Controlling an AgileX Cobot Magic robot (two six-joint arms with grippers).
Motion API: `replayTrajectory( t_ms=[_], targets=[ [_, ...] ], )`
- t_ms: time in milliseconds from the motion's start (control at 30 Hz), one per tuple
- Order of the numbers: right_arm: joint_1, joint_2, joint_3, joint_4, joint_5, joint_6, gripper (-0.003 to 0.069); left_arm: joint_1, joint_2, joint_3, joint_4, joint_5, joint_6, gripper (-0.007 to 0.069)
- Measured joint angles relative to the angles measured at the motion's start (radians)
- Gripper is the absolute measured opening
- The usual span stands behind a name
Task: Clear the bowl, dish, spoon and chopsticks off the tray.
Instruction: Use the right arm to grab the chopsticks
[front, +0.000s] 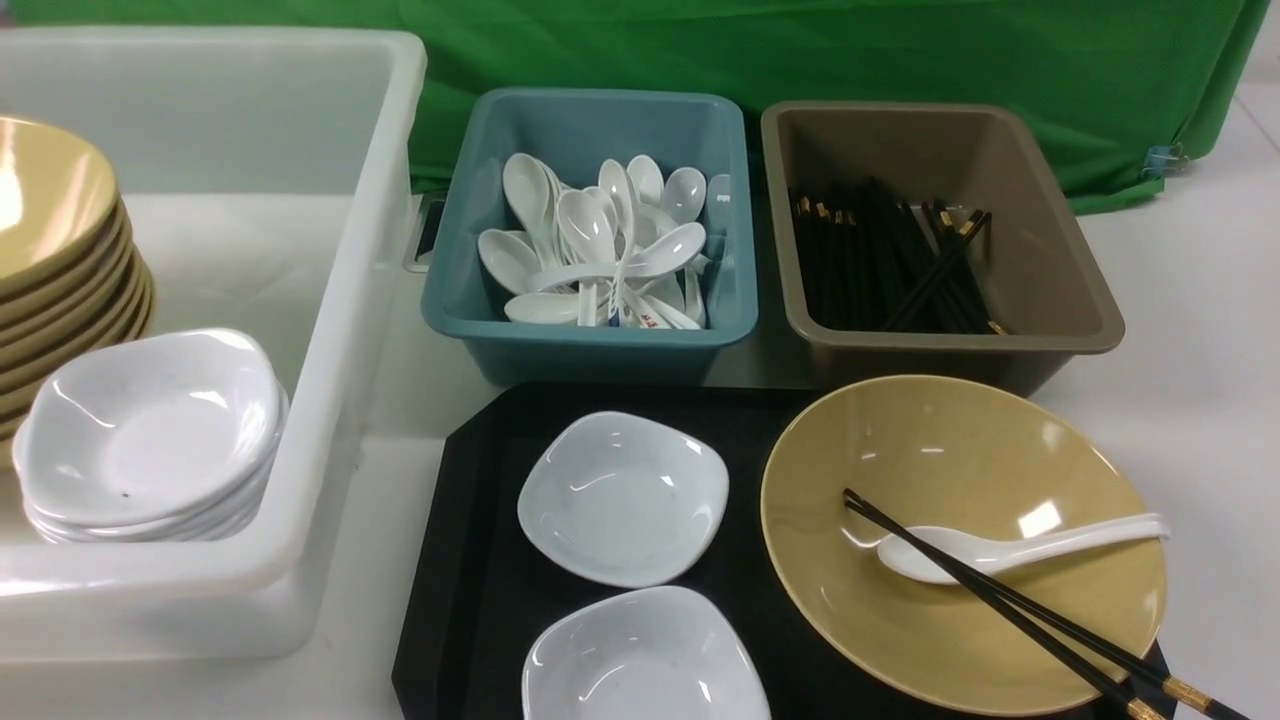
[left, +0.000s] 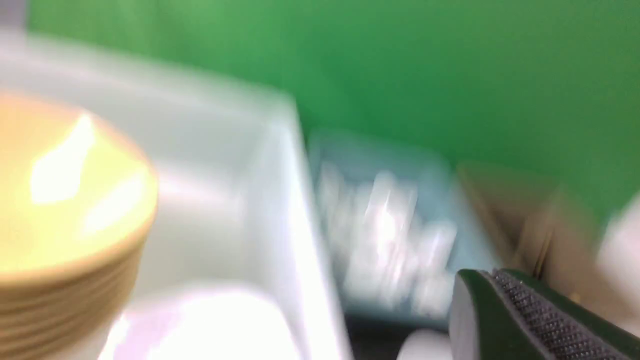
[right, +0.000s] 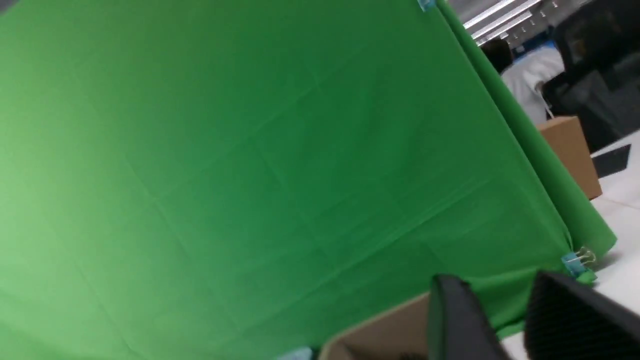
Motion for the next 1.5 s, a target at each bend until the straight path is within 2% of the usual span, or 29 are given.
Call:
replayTrajectory(
  t_ms=[33,67,100,133,167,200,267,300,333,433,467,500,600,667,800,900,967,1067,1100,1133,1167,1200,1300,1500],
  targets=[
    [0.018,0.017,-0.041,-0.029,0.062,0.0,0.0118,0.0,0.061,-0.011,-0.031,0.044,0.057,0.0018],
    [0.022,0.021,-0.061,-0.035,0.092,0.0,0.0097,0.0,0.073,-0.011,-0.038,0.051,0.069,0.0018],
    [0.056,0.065,-0.15,-0.062,0.209,-0.006,0.0044,0.0,0.164,-0.017,-0.101,0.096,0.167,0.0018],
    [0.088,0.111,-0.221,-0.073,0.299,-0.029,0.0023,0.0,0.217,-0.02,-0.144,0.12,0.246,0.0018],
    [0.102,0.132,-0.235,-0.076,0.318,-0.043,0.002,0.0,0.227,-0.02,-0.153,0.124,0.246,0.0018],
    [0.168,0.234,-0.356,-0.08,0.477,-0.119,0.0004,0.0,0.297,-0.021,-0.229,0.154,0.342,0.0016],
    [0.266,0.388,-0.505,-0.085,0.689,-0.224,-0.0003,-0.013,0.364,-0.022,-0.313,0.176,0.416,0.0006],
    [0.276,0.388,-0.519,-0.086,0.711,-0.234,-0.0003,-0.019,0.374,-0.023,-0.326,0.178,0.426,0.0004],
    [0.367,0.555,-0.644,-0.088,0.892,-0.301,-0.0006,-0.05,0.405,-0.03,-0.354,0.187,0.461,-0.0004],
    [0.486,0.771,-0.812,-0.089,1.129,-0.377,-0.0006,-0.158,0.447,-0.057,-0.346,0.195,0.478,-0.0008],
    [0.498,0.798,-0.833,-0.089,1.141,-0.389,-0.0006,-0.177,0.45,-0.061,-0.343,0.196,0.478,-0.0009],
    [0.53,0.898,-0.912,-0.085,1.238,-0.435,-0.0007,-0.253,0.474,-0.081,-0.301,0.209,0.471,-0.0009],
    [0.525,1.055,-1.022,-0.062,1.34,-0.529,-0.0007,-0.389,0.515,-0.121,-0.236,0.235,0.462,-0.0009],
    [0.466,1.194,-1.111,-0.008,1.435,-0.664,-0.0008,-0.482,0.544,-0.156,-0.208,0.241,0.472,-0.0009],
    [0.404,1.309,-1.156,0.065,1.472,-0.758,-0.0005,-0.549,0.565,-0.187,-0.202,0.226,0.514,-0.0009],
    [0.374,1.423,-1.177,0.097,1.481,-0.81,0.0043,-0.605,0.588,-0.212,-0.202,0.22,0.598,-0.0007],
    [0.373,1.511,-1.181,0.11,1.479,-0.852,0.0169,-0.638,0.613,-0.222,-0.203,0.208,0.673,-0.0006],
    [0.373,1.588,-1.183,0.116,1.454,-0.883,0.036,-0.645,0.642,-0.231,-0.206,0.16,0.697,-0.0006],
    [0.373,1.597,-1.183,0.116,1.452,-0.885,0.0372,-0.645,0.644,-0.231,-0.206,0.157,0.696,-0.0006],
    [0.373,1.624,-1.183,0.116,1.438,-0.89,0.0445,-0.645,0.661,-0.235,-0.206,0.135,0.699,-0.0006],
    [0.373,1.631,-1.183,0.116,1.434,-0.89,0.0463,-0.645,0.663,-0.236,-0.206,0.131,0.699,-0.0006],
    [0.373,1.652,-1.183,0.116,1.42,-0.891,0.0518,-0.645,0.681,-0.241,-0.204,0.12,0.7,-0.0006],
    [0.373,1.678,-1.183,0.116,1.395,-0.891,0.0561,-0.645,0.699,-0.242,-0.204,0.092,0.7,-0.0006],
    [0.373,1.743,-1.184,0.117,1.386,-0.892,0.0571,-0.645,0.706,-0.242,-0.205,0.044,0.7,-0.0006]
  ],
)
